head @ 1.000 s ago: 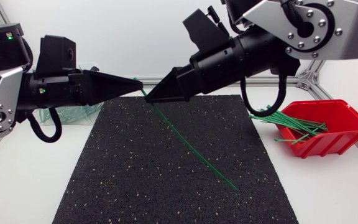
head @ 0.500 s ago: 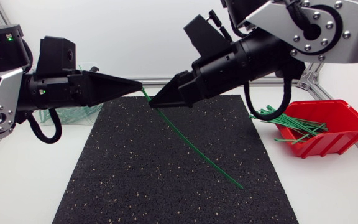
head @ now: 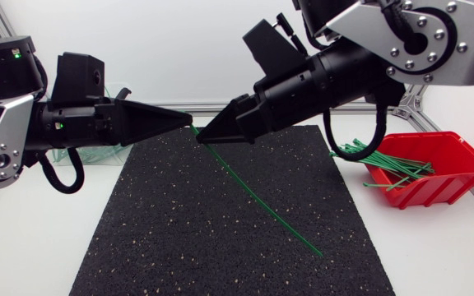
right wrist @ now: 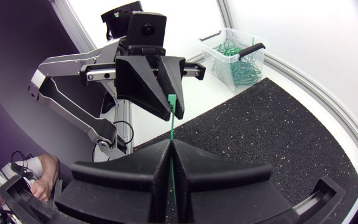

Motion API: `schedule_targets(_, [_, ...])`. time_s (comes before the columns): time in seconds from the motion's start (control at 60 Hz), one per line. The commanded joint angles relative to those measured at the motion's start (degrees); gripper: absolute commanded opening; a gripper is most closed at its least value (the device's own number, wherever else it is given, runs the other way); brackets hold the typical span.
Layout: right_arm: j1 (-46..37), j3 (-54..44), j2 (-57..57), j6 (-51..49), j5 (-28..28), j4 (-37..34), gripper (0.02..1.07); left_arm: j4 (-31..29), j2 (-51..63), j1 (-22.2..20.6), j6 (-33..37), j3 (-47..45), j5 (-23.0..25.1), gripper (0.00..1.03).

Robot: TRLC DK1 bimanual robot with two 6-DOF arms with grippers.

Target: Take a green cable tie from the red box, thread the tail through the head to close it, then place it in the transparent bin on the left.

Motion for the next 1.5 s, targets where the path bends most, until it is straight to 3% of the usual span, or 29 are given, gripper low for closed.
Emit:
schedule_targets(0.0, [0.6,-1.3,-1.1,-0.5,0.1,0.6,0.12,1.4,-1.0,-0.5,-1.8,-1.0,0.0,0.04])
schedule_targets(0.05, [0.5,-1.3,-1.2,-0.5,0.1,0.4,0.17,1.4,-1.0,-0.5,-1.8,-1.0,-0.1,0.04])
schedule_targets(0.117, [0.3,-1.2,-1.4,-0.6,0.1,-0.3,0.33,1.5,-1.0,-0.2,-1.8,-1.1,-0.1,0.04])
schedule_targets(0.233, [0.2,-1.4,-2.2,-1.6,0.1,-1.4,0.37,1.6,-1.0,0.4,-1.4,-1.1,0.0,0.04])
schedule_targets(0.35, [-0.3,-0.6,-2.1,-4.5,0.0,-4.1,0.54,1.8,-1.0,1.2,-0.1,-1.2,1.8,0.04])
schedule_targets(0.6, [-1.0,1.2,0.2,-15.7,-0.6,-10.9,0.59,1.9,-1.9,3.0,6.2,-1.0,6.5,0.04])
schedule_targets(0.833, [-3.9,1.2,3.6,-29.5,-1.1,-14.4,0.59,1.4,-1.4,2.3,15.0,-3.3,6.7,0.04])
schedule_targets(0.967, [-4.5,4.0,7.2,-38.4,-1.2,-17.3,0.59,1.4,-1.4,1.6,16.5,-4.4,7.0,0.04])
schedule_targets(1.15, [-2.7,6.6,9.9,-43.5,-1.5,-17.8,0.58,1.3,-1.5,0.9,16.5,-4.8,7.0,0.04])
schedule_targets(1.333, [0.1,6.3,9.5,-46.0,-1.0,-19.9,0.29,1.3,-1.6,1.5,16.6,-5.1,7.0,0.04])
schedule_targets(1.483, [0.6,6.3,8.6,-46.4,-0.9,-21.1,0.29,1.3,-1.4,1.5,16.8,-5.1,7.0,0.04])
